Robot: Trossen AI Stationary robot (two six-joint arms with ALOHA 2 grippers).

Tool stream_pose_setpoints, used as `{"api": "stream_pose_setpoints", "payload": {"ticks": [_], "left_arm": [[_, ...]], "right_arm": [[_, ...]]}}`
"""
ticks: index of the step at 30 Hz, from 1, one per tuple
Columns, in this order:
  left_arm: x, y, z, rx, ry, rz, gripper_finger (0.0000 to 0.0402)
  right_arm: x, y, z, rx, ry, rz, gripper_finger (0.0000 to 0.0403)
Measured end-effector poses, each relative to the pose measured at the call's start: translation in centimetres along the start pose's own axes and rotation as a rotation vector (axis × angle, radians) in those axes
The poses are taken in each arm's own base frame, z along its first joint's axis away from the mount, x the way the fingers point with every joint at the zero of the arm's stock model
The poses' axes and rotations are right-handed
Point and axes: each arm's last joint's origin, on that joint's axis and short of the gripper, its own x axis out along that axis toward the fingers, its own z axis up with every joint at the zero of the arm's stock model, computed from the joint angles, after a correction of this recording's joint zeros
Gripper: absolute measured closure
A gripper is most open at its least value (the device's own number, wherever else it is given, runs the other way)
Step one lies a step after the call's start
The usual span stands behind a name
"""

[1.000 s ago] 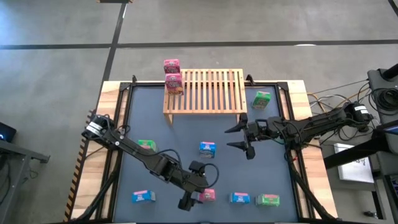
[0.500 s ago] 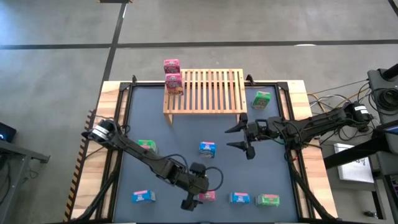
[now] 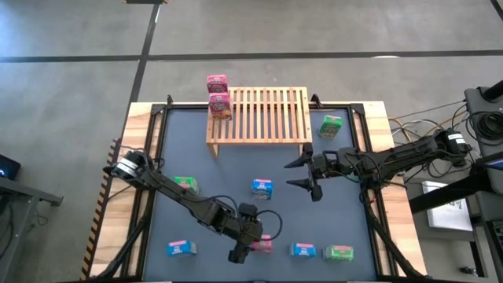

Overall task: Stack cereal on shelf
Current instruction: Put the purple cereal box on the shelf aligned with the other purple cereal boxes

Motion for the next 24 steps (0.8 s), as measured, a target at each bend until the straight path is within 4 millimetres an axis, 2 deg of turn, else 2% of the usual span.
{"api": "stream_pose_setpoints", "payload": {"ticks": [14, 20, 24], "left_arm": [[0.0, 0.0, 0.0, 0.016, 0.003, -0.011, 0.0237], [-0.3, 0.0, -0.1, 0.024, 0.019, -0.007, 0.0252], [-1.2, 0.2, -0.1, 0.027, 0.042, 0.001, 0.0253]], "right_arm": [[0.0, 0.0, -0.1, 0.000, 0.003, 0.000, 0.0167], [-0.1, 0.0, -0.2, 0.001, 0.006, 0.000, 0.0167], [-0.1, 0.0, -0.2, 0.007, 0.006, 0.000, 0.0167]]}}
